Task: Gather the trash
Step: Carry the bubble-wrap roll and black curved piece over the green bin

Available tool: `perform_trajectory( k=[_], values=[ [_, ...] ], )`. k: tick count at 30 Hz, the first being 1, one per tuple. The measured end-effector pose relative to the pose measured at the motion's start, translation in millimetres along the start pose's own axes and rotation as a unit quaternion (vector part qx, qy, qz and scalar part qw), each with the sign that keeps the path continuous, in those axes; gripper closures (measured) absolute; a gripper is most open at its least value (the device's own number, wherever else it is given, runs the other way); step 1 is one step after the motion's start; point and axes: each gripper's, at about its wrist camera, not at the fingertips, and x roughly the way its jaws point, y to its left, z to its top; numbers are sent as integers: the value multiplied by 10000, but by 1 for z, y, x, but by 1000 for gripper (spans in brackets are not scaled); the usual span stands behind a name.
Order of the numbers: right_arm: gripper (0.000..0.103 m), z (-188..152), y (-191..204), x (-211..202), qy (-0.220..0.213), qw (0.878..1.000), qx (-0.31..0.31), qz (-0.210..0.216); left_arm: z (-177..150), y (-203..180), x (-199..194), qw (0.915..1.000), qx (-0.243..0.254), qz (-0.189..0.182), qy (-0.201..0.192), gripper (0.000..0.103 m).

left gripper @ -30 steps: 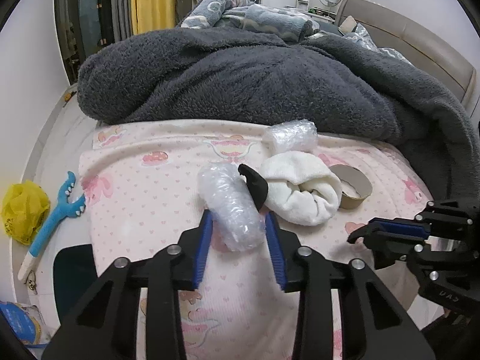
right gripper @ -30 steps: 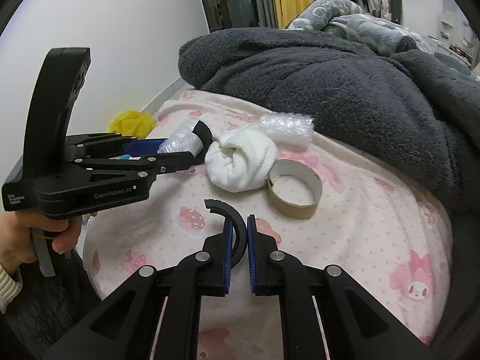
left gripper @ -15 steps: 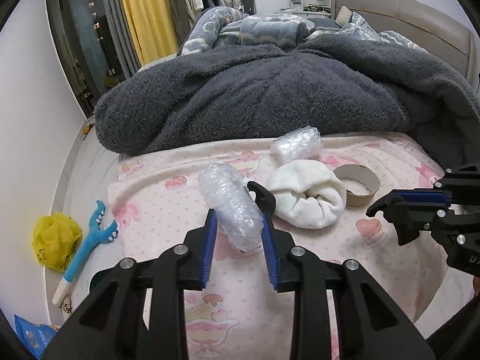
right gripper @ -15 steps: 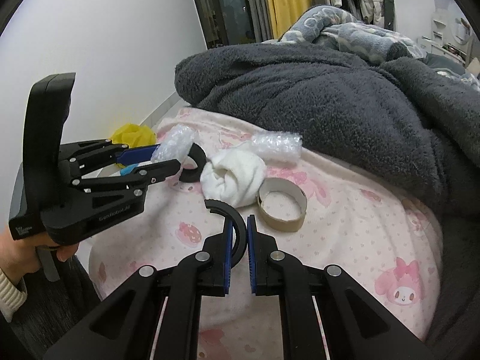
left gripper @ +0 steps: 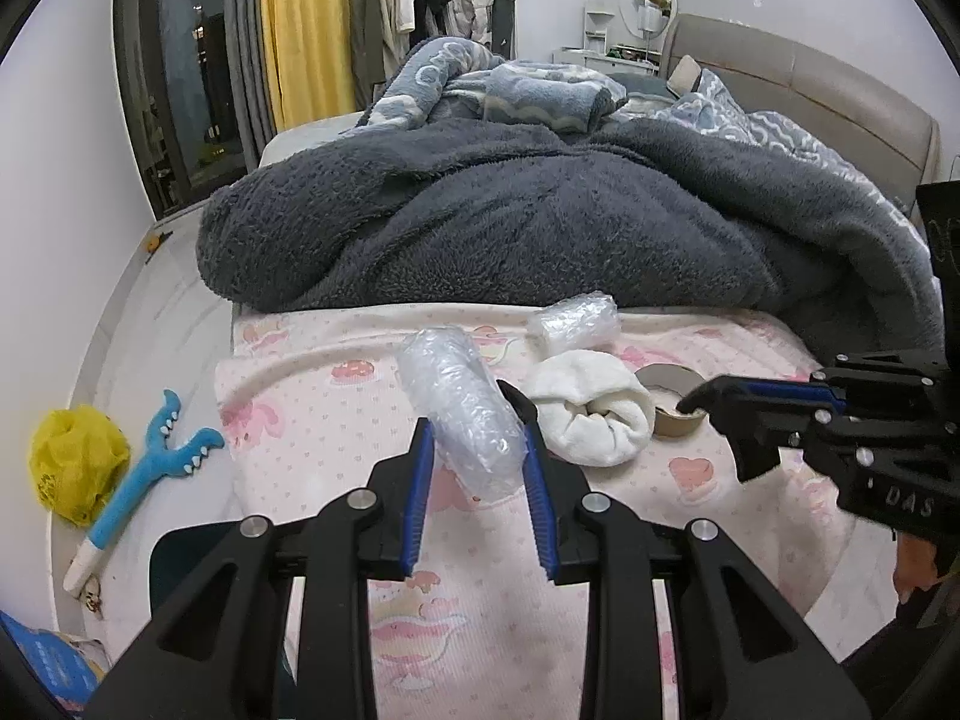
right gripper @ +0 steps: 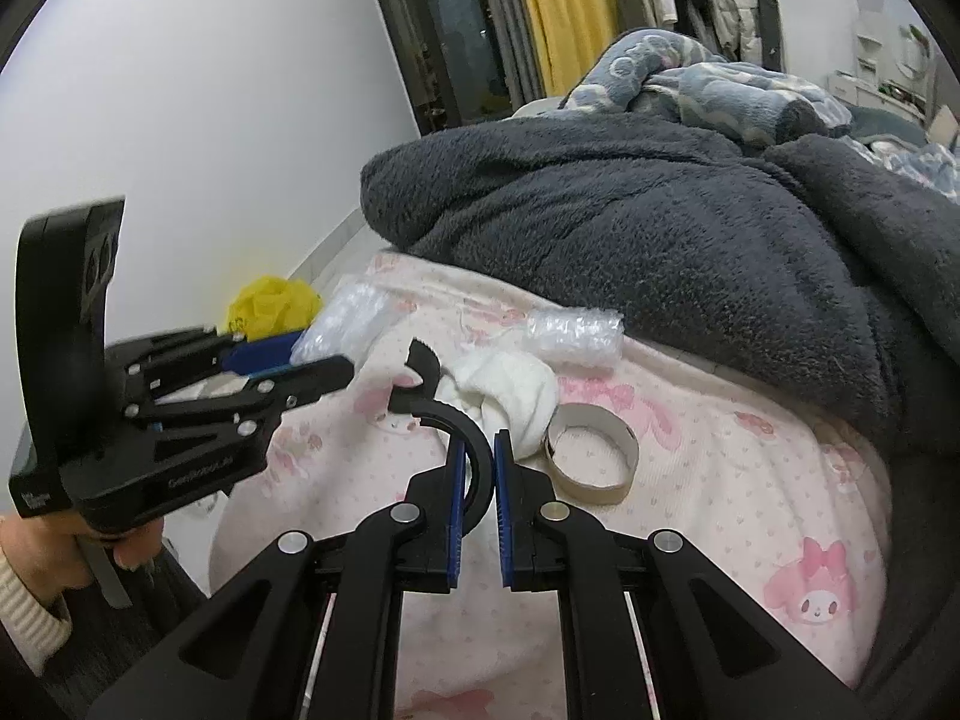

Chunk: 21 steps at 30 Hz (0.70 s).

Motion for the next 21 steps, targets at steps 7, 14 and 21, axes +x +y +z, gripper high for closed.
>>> perform_trajectory(
  k=[7, 14, 21],
  values=[
    [94, 9, -4, 0, -78, 9996, 289, 20, -2, 12, -10, 9999, -75, 123, -69, 71],
    [94, 24, 19, 7, -163, 9993, 239, 217, -9, 28, -20, 9995, -246, 137, -111, 71],
    [94, 35, 41, 17, -177, 9990, 154, 382, -16, 52, -26, 9987, -453, 236, -76, 71]
  ],
)
